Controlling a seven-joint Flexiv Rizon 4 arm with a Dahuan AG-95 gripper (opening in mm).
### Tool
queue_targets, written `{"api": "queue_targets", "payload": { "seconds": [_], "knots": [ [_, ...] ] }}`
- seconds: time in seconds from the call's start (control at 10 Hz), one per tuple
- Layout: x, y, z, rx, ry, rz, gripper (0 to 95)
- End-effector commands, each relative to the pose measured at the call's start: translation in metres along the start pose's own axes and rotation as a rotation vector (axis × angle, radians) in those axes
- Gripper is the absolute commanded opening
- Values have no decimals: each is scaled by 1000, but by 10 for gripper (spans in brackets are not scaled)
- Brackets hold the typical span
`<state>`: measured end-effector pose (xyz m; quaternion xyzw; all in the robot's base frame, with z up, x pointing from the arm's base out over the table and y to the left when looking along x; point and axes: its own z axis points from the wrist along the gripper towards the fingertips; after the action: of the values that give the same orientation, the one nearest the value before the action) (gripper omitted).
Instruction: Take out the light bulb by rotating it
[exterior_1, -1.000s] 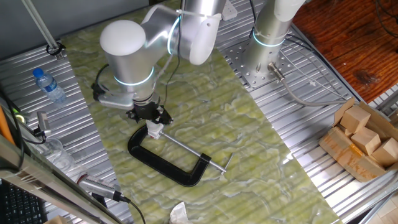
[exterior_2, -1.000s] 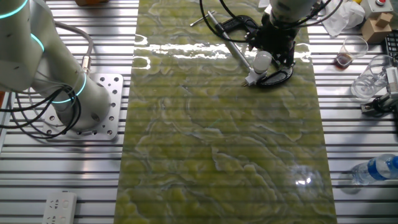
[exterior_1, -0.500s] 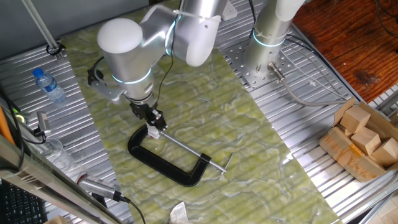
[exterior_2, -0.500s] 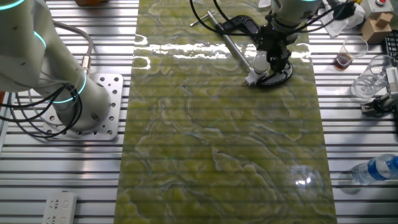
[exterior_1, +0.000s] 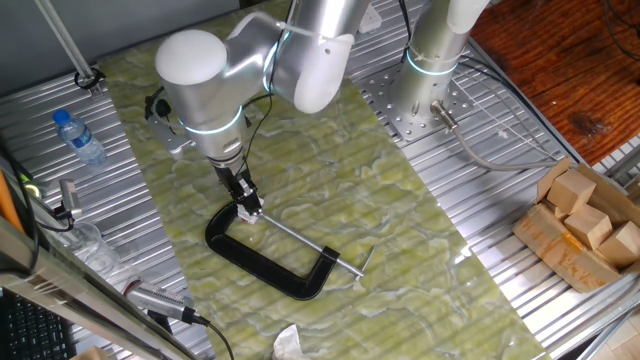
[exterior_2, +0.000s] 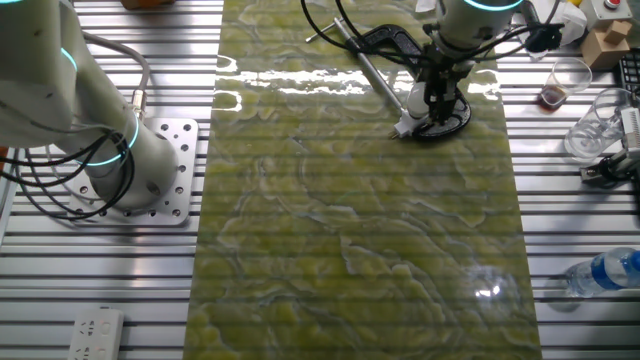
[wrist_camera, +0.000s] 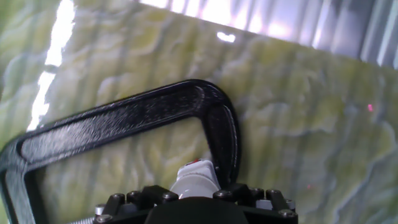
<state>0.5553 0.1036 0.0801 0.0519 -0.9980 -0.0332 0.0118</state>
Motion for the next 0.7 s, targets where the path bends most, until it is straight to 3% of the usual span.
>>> {"api": "queue_targets", "payload": {
  "seconds": [0.1, 0.7],
  "knots": [
    [0, -1, 5, 2, -1, 58, 760],
    [1, -1, 6, 25, -7, 67, 760]
  ]
}}
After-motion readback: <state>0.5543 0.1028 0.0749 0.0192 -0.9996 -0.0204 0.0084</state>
